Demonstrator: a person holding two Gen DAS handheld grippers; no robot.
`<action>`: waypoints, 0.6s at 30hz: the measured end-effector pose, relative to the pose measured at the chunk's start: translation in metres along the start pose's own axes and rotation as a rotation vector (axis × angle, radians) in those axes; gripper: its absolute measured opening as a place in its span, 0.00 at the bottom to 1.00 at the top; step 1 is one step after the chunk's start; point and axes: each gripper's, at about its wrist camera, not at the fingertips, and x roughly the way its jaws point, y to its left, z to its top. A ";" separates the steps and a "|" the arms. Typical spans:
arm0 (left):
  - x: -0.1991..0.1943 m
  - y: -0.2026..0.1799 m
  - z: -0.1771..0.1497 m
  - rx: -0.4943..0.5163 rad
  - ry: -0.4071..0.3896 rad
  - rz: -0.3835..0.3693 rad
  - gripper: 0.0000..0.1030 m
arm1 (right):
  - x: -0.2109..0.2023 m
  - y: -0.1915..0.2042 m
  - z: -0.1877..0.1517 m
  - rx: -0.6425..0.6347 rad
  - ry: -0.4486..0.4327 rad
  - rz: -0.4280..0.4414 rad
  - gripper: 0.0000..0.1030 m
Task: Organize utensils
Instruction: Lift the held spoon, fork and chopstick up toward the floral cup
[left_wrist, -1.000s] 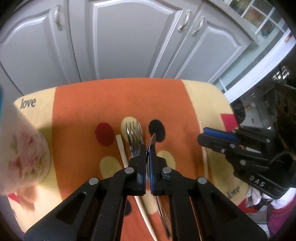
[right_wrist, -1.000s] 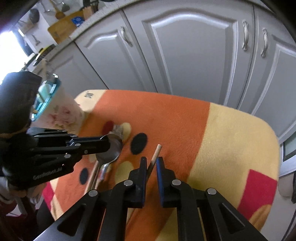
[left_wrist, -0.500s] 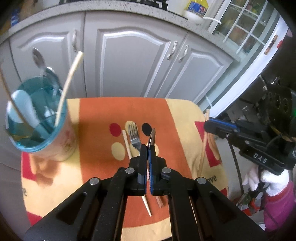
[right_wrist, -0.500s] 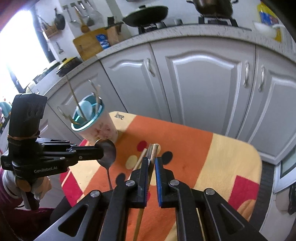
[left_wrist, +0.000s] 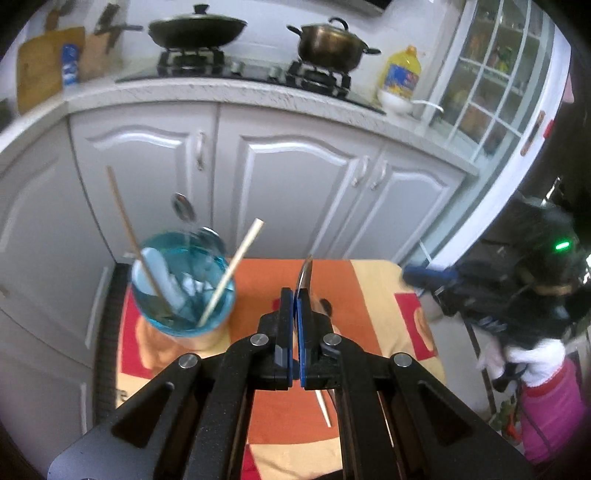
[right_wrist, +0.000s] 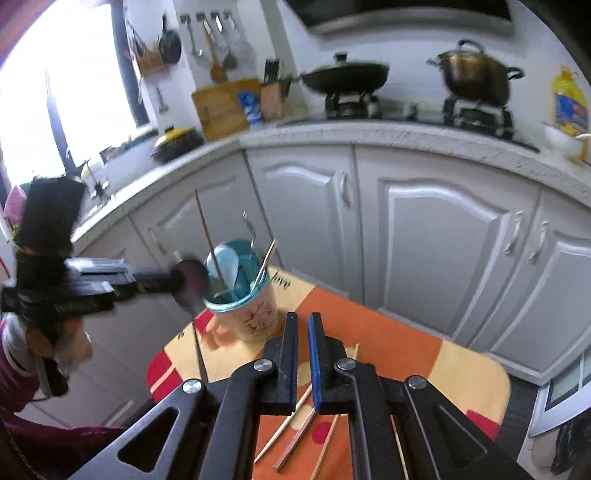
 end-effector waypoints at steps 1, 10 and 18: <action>-0.004 0.004 -0.001 -0.005 -0.005 0.002 0.00 | 0.014 -0.002 -0.003 0.002 0.042 -0.014 0.05; -0.010 0.023 -0.007 -0.043 -0.002 0.007 0.00 | 0.130 -0.058 -0.057 0.168 0.271 -0.115 0.08; -0.010 0.035 -0.002 -0.065 -0.001 0.012 0.00 | 0.183 -0.069 -0.069 0.188 0.368 -0.147 0.08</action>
